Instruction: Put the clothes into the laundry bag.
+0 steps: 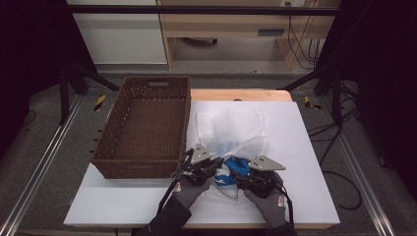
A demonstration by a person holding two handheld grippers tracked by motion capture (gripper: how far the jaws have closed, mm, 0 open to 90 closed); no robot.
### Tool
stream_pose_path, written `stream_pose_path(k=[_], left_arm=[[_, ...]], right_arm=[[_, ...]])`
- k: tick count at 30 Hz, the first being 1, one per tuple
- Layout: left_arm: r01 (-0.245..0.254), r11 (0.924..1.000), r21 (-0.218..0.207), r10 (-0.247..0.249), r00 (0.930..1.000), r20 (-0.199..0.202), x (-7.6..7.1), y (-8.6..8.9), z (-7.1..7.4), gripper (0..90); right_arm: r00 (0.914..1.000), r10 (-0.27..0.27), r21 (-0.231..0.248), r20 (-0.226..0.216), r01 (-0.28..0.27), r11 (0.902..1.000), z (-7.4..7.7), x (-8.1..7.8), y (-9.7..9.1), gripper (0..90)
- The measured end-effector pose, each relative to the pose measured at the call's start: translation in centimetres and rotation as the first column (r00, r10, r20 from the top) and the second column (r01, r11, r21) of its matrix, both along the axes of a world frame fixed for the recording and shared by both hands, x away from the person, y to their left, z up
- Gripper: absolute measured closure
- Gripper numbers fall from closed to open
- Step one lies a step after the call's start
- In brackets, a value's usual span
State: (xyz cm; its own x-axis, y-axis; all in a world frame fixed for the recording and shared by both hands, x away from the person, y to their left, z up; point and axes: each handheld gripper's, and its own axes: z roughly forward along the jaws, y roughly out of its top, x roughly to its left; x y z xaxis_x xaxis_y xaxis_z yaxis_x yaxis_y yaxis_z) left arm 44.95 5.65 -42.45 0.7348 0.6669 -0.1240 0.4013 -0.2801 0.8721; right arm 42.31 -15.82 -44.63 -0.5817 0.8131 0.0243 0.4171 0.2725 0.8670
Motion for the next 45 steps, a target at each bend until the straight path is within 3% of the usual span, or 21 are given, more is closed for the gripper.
stream_pose_path(k=[2, 5, 6, 7, 9, 12, 13, 15, 18, 19, 20, 21, 22, 23, 27, 32, 33, 37, 40, 41, 45], left_arm=[[0.002, 1.0000, 0.001, -0.002, 1.0000, 0.000, 0.0, 0.0, 0.0, 88.9], [0.007, 1.0000, 0.002, -0.007, 1.0000, 0.002, -0.1, -0.1, 0.0, 88.9], [0.007, 1.0000, 0.002, -0.007, 1.0000, 0.002, -0.1, -0.1, 0.0, 88.9], [0.012, 0.9999, 0.004, -0.012, 0.9999, 0.002, -0.2, -0.1, 0.0, 88.9], [0.011, 0.9999, -0.004, -0.011, 0.9999, 0.004, -0.3, -0.2, 0.0, 88.9], [0.013, 0.9999, -0.001, -0.013, 0.9999, 0.006, -0.3, -0.2, 0.0, 88.9], [0.011, 0.9999, -0.010, -0.011, 0.9999, 0.004, -0.3, -0.2, 0.0, 88.9], [0.011, 0.9998, -0.017, -0.011, 0.9999, 0.005, -0.4, -0.2, 0.1, 88.9], [0.015, 0.9995, -0.026, -0.014, 0.9999, 0.006, -0.5, -0.1, 0.3, 88.9], [0.017, 0.9993, -0.035, -0.016, 0.9998, 0.015, -0.6, -0.1, 0.6, 88.9], [0.017, 0.9993, -0.035, -0.016, 0.9998, 0.015, -0.6, -0.1, 0.6, 88.9], [0.018, 0.9992, -0.037, -0.017, 0.9996, 0.021, -0.6, 0.0, 0.8, 88.9], [0.018, 0.9992, -0.037, -0.017, 0.9996, 0.021, -0.6, 0.0, 0.8, 88.9], [0.015, 0.9994, -0.031, -0.015, 0.9997, 0.018, -0.5, 0.0, 0.8, 88.9], [0.014, 0.9998, -0.017, -0.014, 0.9999, -0.003, -0.2, -0.2, 0.0, 88.9], [0.007, 0.9999, -0.013, -0.008, 0.9999, -0.014, 0.0, -0.2, -0.5, 88.8], [0.003, 0.9998, -0.018, -0.004, 0.9999, -0.015, 0.1, -0.1, -0.5, 88.8], [0.001, 0.9999, -0.015, -0.001, 0.9999, -0.017, 0.2, -0.1, -0.6, 88.8], [0.001, 0.9999, -0.013, -0.001, 0.9998, -0.019, 0.3, -0.2, -0.6, 88.8], [0.002, 0.9999, -0.012, -0.002, 0.9998, -0.021, 0.3, -0.2, -0.7, 88.8], [-0.001, 1.0000, -0.005, 0.001, 0.9998, -0.020, 0.3, -0.2, -0.7, 88.8]], right_arm=[[0.9998, 0.020, -0.013, 0.000, -0.020, 0.9997, -0.2, -0.2, 0.4, 39.1], [0.9969, 0.043, -0.025, -0.066, -0.044, 0.9987, -1.2, 0.5, 1.4, 35.1], [0.9969, 0.043, -0.025, -0.066, -0.044, 0.9987, -1.2, 0.5, 1.4, 35.1], [0.9931, 0.050, -0.082, -0.106, -0.059, 0.9949, -2.5, 1.2, 2.4, 30.1], [0.9930, 0.043, -0.137, -0.110, -0.058, 0.9889, -3.5, 1.6, 3.2, 28.6], [0.9956, 0.029, -0.140, -0.089, -0.041, 0.9894, -3.8, 1.8, 3.5, 38.4], [0.9948, 0.001, -0.131, -0.102, -0.014, 0.9913, -3.4, 1.9, 3.7, 64.0], [0.9929, -0.020, -0.124, -0.118, 0.005, 0.9922, -2.9, 2.1, 3.7, 75.2], [0.9943, -0.043, -0.093, -0.098, 0.033, 0.9951, -2.3, 2.6, 3.6, 76.4], [0.9960, -0.078, -0.049, -0.043, 0.076, 0.9959, -1.7, 3.3, 3.5, 76.6], [0.9960, -0.078, -0.049, -0.043, 0.076, 0.9959, -1.7, 3.3, 3.5, 76.6], [0.9916, -0.129, -0.012, -0.008, 0.129, 0.9915, -1.4, 4.1, 3.5, 76.2], [0.9916, -0.129, -0.012, -0.008, 0.129, 0.9915, -1.4, 4.1, 3.5, 76.2], [0.9851, -0.172, -0.041, 0.010, 0.172, 0.9843, -1.7, 5.0, 3.9, 74.2], [0.9794, -0.196, -0.088, -0.048, 0.191, 0.9776, -3.1, 6.0, 4.5, 67.6], [0.9851, -0.167, -0.082, -0.041, 0.164, 0.9831, -2.4, 5.2, 3.8, 52.3], [0.9890, -0.141, -0.048, -0.046, 0.138, 0.9892, -1.9, 4.6, 3.0, 44.9], [0.9955, -0.081, -0.003, -0.049, 0.081, 0.9967, -0.9, 3.0, 1.8, 34.4], [0.9978, -0.054, 0.026, -0.039, 0.055, 0.9982, -0.2, 2.1, 1.3, 32.5], [0.9992, -0.029, 0.060, -0.028, 0.030, 0.9977, 0.4, 1.3, 0.6, 31.4], [0.9998, -0.017, 0.072, 0.010, 0.017, 0.9972, 1.5, 0.1, -0.5, 31.4]])
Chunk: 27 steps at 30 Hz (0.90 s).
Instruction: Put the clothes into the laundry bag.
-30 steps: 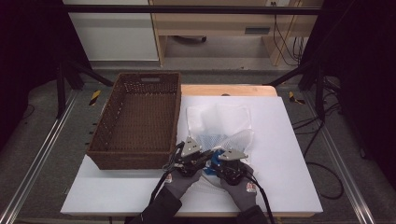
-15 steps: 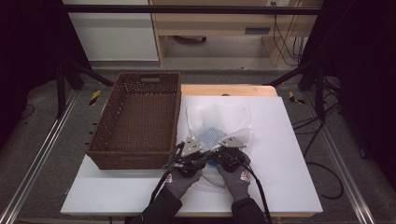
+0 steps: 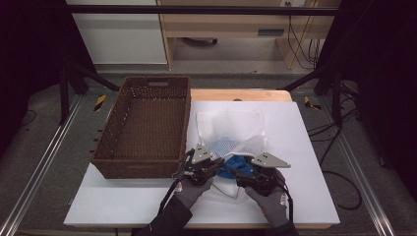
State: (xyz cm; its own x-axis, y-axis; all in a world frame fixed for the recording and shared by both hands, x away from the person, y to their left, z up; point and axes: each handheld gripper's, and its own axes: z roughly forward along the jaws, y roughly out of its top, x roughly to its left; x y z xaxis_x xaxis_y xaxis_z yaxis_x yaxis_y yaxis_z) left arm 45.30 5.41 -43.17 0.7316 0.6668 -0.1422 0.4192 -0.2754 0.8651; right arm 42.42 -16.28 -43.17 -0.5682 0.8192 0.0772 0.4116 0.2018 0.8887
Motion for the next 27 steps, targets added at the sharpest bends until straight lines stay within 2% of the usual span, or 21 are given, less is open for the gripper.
stream_pose_path(k=[3, 4, 6, 8, 9, 10, 12, 13, 15, 17, 18, 19, 20, 21, 22, 23, 24, 25, 27], left_arm=[[-0.004, 1.0000, -0.004, 0.004, 1.0000, -0.001, 0.0, 0.0, 0.0, 88.8], [-0.005, 1.0000, -0.008, 0.005, 1.0000, 0.000, 0.0, 0.1, 0.1, 88.8], [-0.005, 0.9999, -0.009, 0.005, 1.0000, 0.004, 0.0, 0.1, 0.1, 88.8], [-0.004, 0.9999, -0.012, 0.004, 1.0000, 0.003, 0.0, 0.1, 0.2, 88.8], [-0.004, 0.9999, -0.012, 0.004, 1.0000, 0.003, 0.0, 0.1, 0.2, 88.8], [-0.003, 0.9999, -0.012, 0.003, 1.0000, 0.003, 0.0, 0.1, 0.2, 88.8], [0.004, 0.9999, -0.010, -0.004, 1.0000, 0.001, 0.0, 0.1, 0.1, 88.8], [0.004, 0.9999, -0.010, -0.004, 1.0000, 0.001, 0.0, 0.1, 0.1, 88.8], [0.006, 0.9999, -0.012, -0.006, 1.0000, -0.003, 0.0, 0.0, 0.0, 88.8], [0.005, 0.9999, -0.014, -0.005, 1.0000, -0.005, 0.0, 0.0, -0.1, 88.8], [0.004, 0.9999, -0.016, -0.005, 1.0000, -0.009, 0.0, 0.1, -0.1, 88.8], [0.004, 0.9999, -0.016, -0.005, 1.0000, -0.009, 0.0, 0.1, -0.1, 88.8], [0.005, 0.9999, -0.016, -0.005, 0.9999, -0.009, 0.0, 0.1, 0.0, 88.8], [0.005, 0.9999, -0.016, -0.005, 0.9999, -0.009, 0.0, 0.1, 0.0, 88.8], [0.006, 0.9998, -0.018, -0.006, 0.9999, -0.008, -0.1, 0.2, 0.1, 88.8], [0.006, 0.9998, -0.018, -0.006, 0.9999, -0.008, -0.1, 0.2, 0.1, 88.8], [0.009, 0.9996, -0.025, -0.009, 0.9999, -0.007, -0.1, 0.3, 0.3, 88.8], [0.009, 0.9996, -0.025, -0.009, 0.9999, -0.007, -0.1, 0.3, 0.3, 88.8], [0.018, 0.9992, -0.036, -0.018, 0.9998, 0.000, -0.2, 0.3, 0.8, 88.9]], right_arm=[[1.0000, 0.003, -0.005, -0.002, -0.003, 1.0000, 0.0, -0.4, -0.4, 35.4], [0.9998, 0.008, -0.022, -0.019, -0.008, 0.9997, -0.6, -0.5, -0.5, 39.1], [0.9981, 0.013, -0.055, -0.060, -0.016, 0.9984, -1.8, -0.3, -0.1, 39.0], [0.9967, 0.026, -0.091, -0.077, -0.033, 0.9953, -3.0, 0.2, 0.6, 38.3], [0.9967, 0.026, -0.091, -0.077, -0.033, 0.9953, -3.0, 0.2, 0.6, 38.3], [0.9944, 0.018, -0.132, -0.104, -0.032, 0.9908, -4.0, 0.9, 1.5, 37.0], [0.9936, 0.015, -0.168, -0.112, -0.034, 0.9852, -4.6, 1.5, 2.4, 36.7], [0.9936, 0.015, -0.168, -0.112, -0.034, 0.9852, -4.6, 1.5, 2.4, 36.7], [0.9931, -0.011, -0.226, -0.117, -0.016, 0.9740, -5.3, 2.3, 3.4, 38.8], [0.9940, -0.041, -0.248, -0.102, 0.014, 0.9687, -5.3, 2.5, 4.0, 47.8], [0.9933, -0.056, -0.243, -0.101, 0.030, 0.9696, -5.3, 2.6, 4.0, 55.4], [0.9933, -0.056, -0.243, -0.101, 0.030, 0.9696, -5.3, 2.6, 4.0, 55.4], [0.9920, -0.089, -0.246, -0.090, 0.064, 0.9671, -5.3, 2.7, 4.2, 68.7], [0.9920, -0.089, -0.246, -0.090, 0.064, 0.9671, -5.3, 2.7, 4.2, 68.7], [0.9876, -0.110, -0.226, -0.112, 0.082, 0.9707, -5.0, 2.9, 4.1, 73.5], [0.9876, -0.110, -0.226, -0.112, 0.082, 0.9707, -5.0, 2.9, 4.1, 73.5], [0.9864, -0.126, -0.188, -0.105, 0.105, 0.9764, -4.7, 3.4, 4.0, 74.6], [0.9864, -0.126, -0.188, -0.105, 0.105, 0.9764, -4.7, 3.4, 4.0, 74.6], [0.9848, -0.164, -0.143, -0.058, 0.154, 0.9777, -4.0, 4.5, 4.1, 74.5]])
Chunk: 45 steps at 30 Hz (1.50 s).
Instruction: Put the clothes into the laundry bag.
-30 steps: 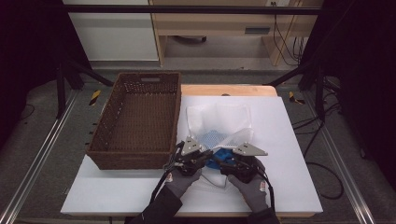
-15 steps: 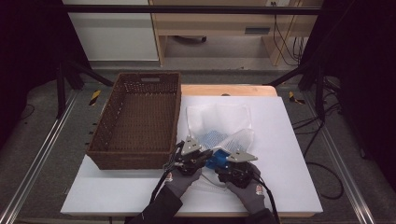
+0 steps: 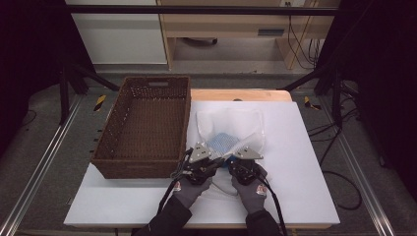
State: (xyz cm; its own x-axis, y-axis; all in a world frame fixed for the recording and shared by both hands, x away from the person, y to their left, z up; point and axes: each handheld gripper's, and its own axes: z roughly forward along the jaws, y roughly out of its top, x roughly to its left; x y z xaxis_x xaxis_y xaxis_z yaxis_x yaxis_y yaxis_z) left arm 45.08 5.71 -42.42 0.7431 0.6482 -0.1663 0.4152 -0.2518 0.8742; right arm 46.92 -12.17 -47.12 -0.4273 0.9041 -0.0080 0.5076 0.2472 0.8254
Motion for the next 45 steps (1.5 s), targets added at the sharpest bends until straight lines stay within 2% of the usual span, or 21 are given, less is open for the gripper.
stream_pose_path(k=[2, 3, 4, 5, 8, 12, 13, 15, 18, 21, 24, 27, 28, 29, 31, 34, 37, 39, 42, 43, 45], left_arm=[[0.010, 0.9999, -0.009, -0.010, 0.9999, 0.011, -0.2, 0.0, 0.4, 88.9], [0.020, 0.9998, -0.003, -0.020, 0.9997, 0.014, -0.3, -0.2, 0.5, 88.9], [0.020, 0.9998, -0.003, -0.020, 0.9997, 0.014, -0.3, -0.2, 0.5, 88.8], [0.024, 0.9996, 0.012, -0.024, 0.9997, 0.009, -0.2, -0.3, 0.3, 88.9], [0.022, 0.9995, 0.021, -0.022, 0.9997, -0.008, -0.1, -0.4, -0.4, 88.8], [0.008, 0.9997, 0.024, -0.007, 0.9995, -0.031, 0.2, -0.1, -1.3, 88.8], [0.004, 0.9998, 0.019, -0.003, 0.9994, -0.034, 0.2, 0.0, -1.3, 88.8], [0.000, 0.9997, 0.024, 0.001, 0.9995, -0.033, 0.3, 0.1, -1.4, 88.8], [-0.002, 0.9996, 0.027, 0.002, 0.9995, -0.032, 0.2, 0.1, -1.5, 88.8], [-0.001, 0.9997, 0.024, 0.002, 0.9994, -0.033, 0.3, 0.0, -1.6, 88.8], [-0.001, 0.9997, 0.026, 0.002, 0.9995, -0.031, 0.2, -0.2, -1.6, 88.8], [0.001, 0.9996, 0.027, 0.000, 0.9996, -0.029, 0.2, -0.2, -1.6, 88.8], [0.001, 0.9996, 0.027, 0.000, 0.9996, -0.029, 0.2, -0.2, -1.6, 88.8], [0.003, 0.9996, 0.028, -0.002, 0.9996, -0.028, 0.2, -0.2, -1.6, 88.8], [0.004, 0.9997, 0.024, -0.004, 0.9996, -0.027, 0.2, -0.3, -1.6, 88.8], [0.010, 0.9996, 0.027, -0.010, 0.9997, -0.024, 0.0, -0.3, -1.6, 88.9], [0.026, 0.9992, 0.029, -0.025, 0.9996, -0.015, -0.3, -0.2, -1.4, 88.9], [0.031, 0.9987, 0.041, -0.031, 0.9994, -0.019, -0.3, -0.2, -1.5, 88.9], [0.031, 0.9982, 0.051, -0.030, 0.9993, -0.023, -0.3, -0.4, -1.7, 88.9], [0.030, 0.9982, 0.052, -0.029, 0.9993, -0.026, -0.2, -0.5, -1.9, 88.8], [0.032, 0.9978, 0.059, -0.031, 0.9992, -0.027, -0.2, -0.5, -2.0, 88.8]], right_arm=[[0.9997, -0.011, 0.006, 0.019, 0.011, 0.9999, 0.1, 0.3, 0.0, 74.2], [0.9963, -0.065, 0.016, 0.056, 0.064, 0.9978, 0.2, 1.1, 0.3, 73.2], [0.9963, -0.065, 0.016, 0.056, 0.064, 0.9978, 0.2, 1.1, 0.3, 73.2], [0.9944, -0.086, -0.018, 0.061, 0.088, 0.9960, -0.4, 1.8, 0.6, 71.6], [0.9963, -0.086, -0.031, 0.013, 0.086, 0.9958, -1.3, 2.4, 0.7, 68.1], [0.9988, -0.047, -0.031, 0.014, 0.047, 0.9984, -0.7, 1.9, 0.5, 58.6], [0.9999, -0.010, -0.004, 0.011, 0.010, 0.9999, 0.0, 1.1, -0.3, 50.8], [0.9994, 0.031, 0.027, 0.014, -0.031, 0.9991, 0.6, 0.1, -1.1, 43.6], [0.9968, 0.071, 0.053, 0.037, -0.073, 0.9959, 1.6, -1.8, -2.5, 39.8], [0.9950, 0.088, 0.049, 0.047, -0.090, 0.9947, 1.8, -3.1, -3.5, 45.9], [0.9959, 0.086, 0.017, 0.027, -0.087, 0.9961, 1.2, -2.9, -3.7, 51.1], [0.9960, 0.072, -0.036, -0.053, -0.074, 0.9966, -1.0, -1.3, -2.7, 70.5], [0.9960, 0.072, -0.036, -0.053, -0.074, 0.9966, -1.0, -1.3, -2.7, 70.5], [0.9976, 0.047, -0.052, -0.050, -0.049, 0.9974, -1.5, -0.8, -2.2, 79.0], [0.9974, 0.028, -0.046, -0.067, -0.031, 0.9985, -1.3, -0.2, -1.8, 83.0], [0.9980, 0.006, -0.052, -0.064, -0.009, 0.9986, -1.2, 0.3, -1.3, 84.1], [0.9975, -0.070, -0.030, -0.012, 0.070, 0.9971, -1.1, 1.6, -1.0, 84.2], [0.9958, -0.090, -0.031, -0.016, 0.089, 0.9955, -1.3, 2.1, -1.0, 83.3], [0.9964, -0.082, -0.043, -0.018, 0.082, 0.9957, -1.5, 2.3, -1.1, 79.5], [0.9976, -0.067, -0.059, -0.020, 0.066, 0.9961, -1.2, 2.0, -1.4, 72.1], [0.9990, -0.041, -0.023, -0.019, 0.040, 0.9989, -0.6, 1.0, -2.1, 68.3]])
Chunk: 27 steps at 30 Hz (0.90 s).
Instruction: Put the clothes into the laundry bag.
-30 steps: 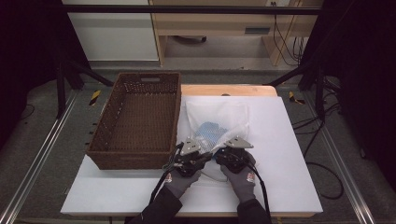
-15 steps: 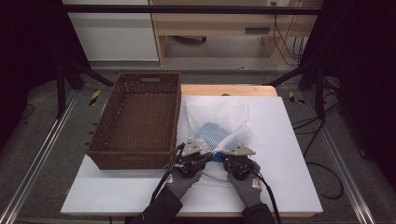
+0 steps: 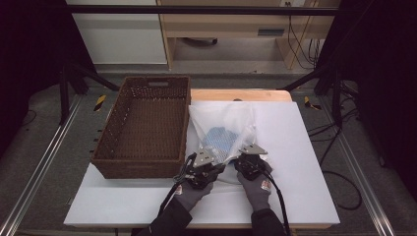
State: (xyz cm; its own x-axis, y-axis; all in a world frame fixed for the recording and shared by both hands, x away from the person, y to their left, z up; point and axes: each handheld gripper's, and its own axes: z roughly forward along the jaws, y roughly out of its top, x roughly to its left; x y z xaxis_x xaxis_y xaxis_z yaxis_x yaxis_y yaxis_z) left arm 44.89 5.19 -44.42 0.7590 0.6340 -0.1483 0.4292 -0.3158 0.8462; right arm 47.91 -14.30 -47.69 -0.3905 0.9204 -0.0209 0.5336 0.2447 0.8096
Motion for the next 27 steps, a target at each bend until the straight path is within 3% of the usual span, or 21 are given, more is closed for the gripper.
stream_pose_path(k=[1, 2, 3, 4, 5, 7, 9, 11, 13, 16, 18, 20, 21, 22, 26, 27], left_arm=[[0.000, 1.0000, 0.000, 0.000, 1.0000, 0.000, 0.0, 0.0, 0.0, 88.8], [-0.001, 1.0000, 0.006, 0.001, 1.0000, -0.002, 0.0, -0.1, -0.1, 88.8], [-0.001, 1.0000, 0.006, 0.001, 1.0000, -0.002, 0.0, -0.1, -0.1, 88.7], [-0.001, 0.9998, 0.021, 0.001, 1.0000, -0.006, 0.1, -0.2, -0.3, 88.6], [0.000, 0.9996, 0.029, 0.001, 1.0000, -0.010, 0.0, -0.4, -0.4, 88.4], [0.003, 0.9987, 0.051, -0.003, 0.9999, -0.010, -0.1, -0.5, -0.7, 87.3], [-0.003, 0.9977, 0.068, 0.004, 0.9999, -0.014, -0.2, -0.4, -0.8, 82.1], [-0.008, 0.9974, 0.071, 0.009, 0.9999, -0.015, -0.4, -0.3, -0.7, 76.1], [-0.019, 0.9964, 0.083, 0.020, 0.9997, -0.011, -0.8, 0.3, -0.5, 70.0], [-0.049, 0.9917, 0.119, 0.050, 0.9987, -0.007, -1.9, 1.6, -0.7, 64.1], [-0.077, 0.9838, 0.162, 0.083, 0.9963, -0.025, -2.6, 2.4, -1.5, 61.7], [-0.086, 0.9816, 0.171, 0.093, 0.9950, -0.036, -2.7, 2.7, -1.8, 60.7], [-0.116, 0.9755, 0.187, 0.130, 0.9896, -0.063, -3.0, 3.3, -2.8, 60.6], [-0.127, 0.9738, 0.189, 0.142, 0.9877, -0.066, -3.0, 3.4, -3.2, 60.6], [-0.146, 0.9673, 0.208, 0.163, 0.9842, -0.069, -3.0, 3.3, -3.6, 62.1], [-0.146, 0.9673, 0.208, 0.163, 0.9842, -0.069, -3.0, 3.3, -3.6, 65.0]], right_arm=[[1.0000, 0.000, 0.000, 0.000, 0.000, 1.0000, 0.0, 0.0, 0.0, 68.3], [0.9987, 0.050, 0.031, 0.013, -0.050, 0.9983, 0.9, -1.6, -1.0, 64.5], [0.9987, 0.050, 0.031, 0.013, -0.050, 0.9983, 0.9, -1.6, -1.0, 64.5], [0.9947, 0.100, 0.074, 0.022, -0.102, 0.9921, 1.9, -3.4, -2.2, 62.8], [0.9927, 0.116, 0.084, 0.033, -0.118, 0.9894, 2.4, -4.3, -2.8, 62.3], [0.9905, 0.126, 0.086, 0.056, -0.130, 0.9878, 3.4, -5.6, -4.0, 61.7], [0.9909, 0.101, 0.100, 0.089, -0.110, 0.9889, 4.2, -6.2, -5.3, 61.1], [0.9941, 0.056, 0.094, 0.093, -0.065, 0.9934, 4.5, -5.7, -6.4, 59.7], [0.9974, 0.018, 0.079, 0.070, -0.024, 0.9966, 4.1, -4.8, -7.3, 58.8], [0.9993, -0.033, 0.047, 0.018, 0.032, 0.9984, 2.6, -3.1, -8.4, 58.7], [0.9974, -0.068, 0.029, -0.025, 0.069, 0.9972, 1.4, -2.2, -9.1, 58.9], [0.9967, -0.066, 0.012, -0.047, 0.066, 0.9977, 0.8, -2.0, -9.3, 59.3], [0.9943, -0.082, -0.037, -0.069, 0.080, 0.9961, 0.1, -1.8, -9.4, 63.3], [0.9933, -0.081, -0.044, -0.082, 0.078, 0.9960, -0.2, -1.8, -9.6, 66.2], [0.9899, -0.085, -0.028, -0.113, 0.082, 0.9962, -0.5, -2.1, -9.9, 86.9], [0.9899, -0.085, -0.028, -0.113, 0.082, 0.9962, -0.5, -2.1, -9.9, 86.9]])
